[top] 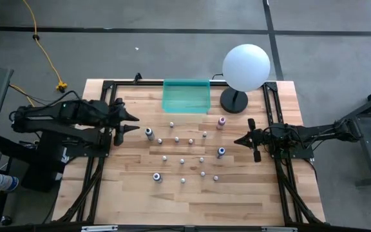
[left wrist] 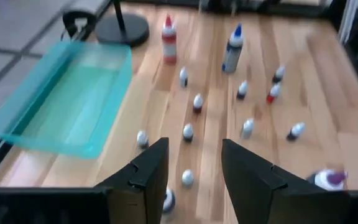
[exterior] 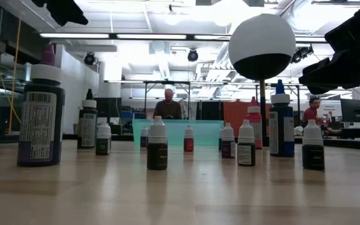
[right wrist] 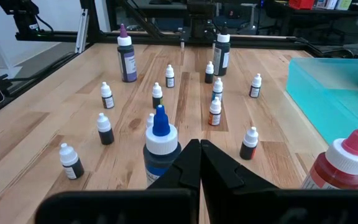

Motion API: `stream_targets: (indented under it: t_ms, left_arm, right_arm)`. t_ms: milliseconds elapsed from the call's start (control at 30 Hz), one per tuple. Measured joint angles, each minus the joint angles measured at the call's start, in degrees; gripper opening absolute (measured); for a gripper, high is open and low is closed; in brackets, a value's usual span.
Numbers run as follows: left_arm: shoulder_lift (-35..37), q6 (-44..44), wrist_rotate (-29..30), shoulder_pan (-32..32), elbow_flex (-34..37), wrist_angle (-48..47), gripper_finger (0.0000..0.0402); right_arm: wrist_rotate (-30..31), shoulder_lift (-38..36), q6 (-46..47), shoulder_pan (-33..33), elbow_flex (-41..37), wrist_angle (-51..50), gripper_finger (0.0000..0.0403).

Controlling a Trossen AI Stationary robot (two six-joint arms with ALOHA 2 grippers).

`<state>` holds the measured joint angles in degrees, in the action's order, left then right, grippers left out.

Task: Pick & Place food coloring
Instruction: Put the big black food coloring bottle into the bin

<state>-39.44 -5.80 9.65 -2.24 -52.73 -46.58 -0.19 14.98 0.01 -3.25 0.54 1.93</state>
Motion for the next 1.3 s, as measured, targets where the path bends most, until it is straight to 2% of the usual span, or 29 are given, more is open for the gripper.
stream_targets:
  t_ms: [100, 300, 467, 667, 900, 1100, 1300]
  left_arm:
    - [-2.8, 0.0, 0.0, 0.0, -2.4, -2.9, 0.0174]
    - [-6.0, -3.4, -0.6, 1.7, -2.8, -4.4, 0.0261]
    - [-9.9, -0.7, -6.0, 5.7, -2.8, -9.2, 0.0309]
    - [-18.2, 1.7, -11.9, 9.3, -2.8, -10.8, 0.0316]
    - [-26.8, 2.9, -12.6, 11.6, -3.4, -11.8, 0.0316]
    - [-37.3, 3.9, -8.8, 13.2, -11.6, -18.9, 0.0316]
    - [-46.7, 3.9, -8.9, 14.2, -19.3, -22.5, 0.0316]
  right_arm:
    - [0.0, 0.0, 0.0, 0.0, 0.0, 0.0, 0.0]
    - [0.0, 0.0, 0.0, 0.0, 0.0, 0.0, 0.0]
    - [0.0, 0.0, 0.0, 0.0, 0.0, 0.0, 0.0]
    - [0.0, 0.0, 0.0, 0.0, 0.0, 0.0, 0.0]
    - [0.0, 0.0, 0.0, 0.0, 0.0, 0.0, 0.0]
    - [0.0, 0.0, 0.0, 0.0, 0.0, 0.0, 0.0]
    - [0.0, 0.0, 0.0, 0.0, 0.0, 0.0, 0.0]
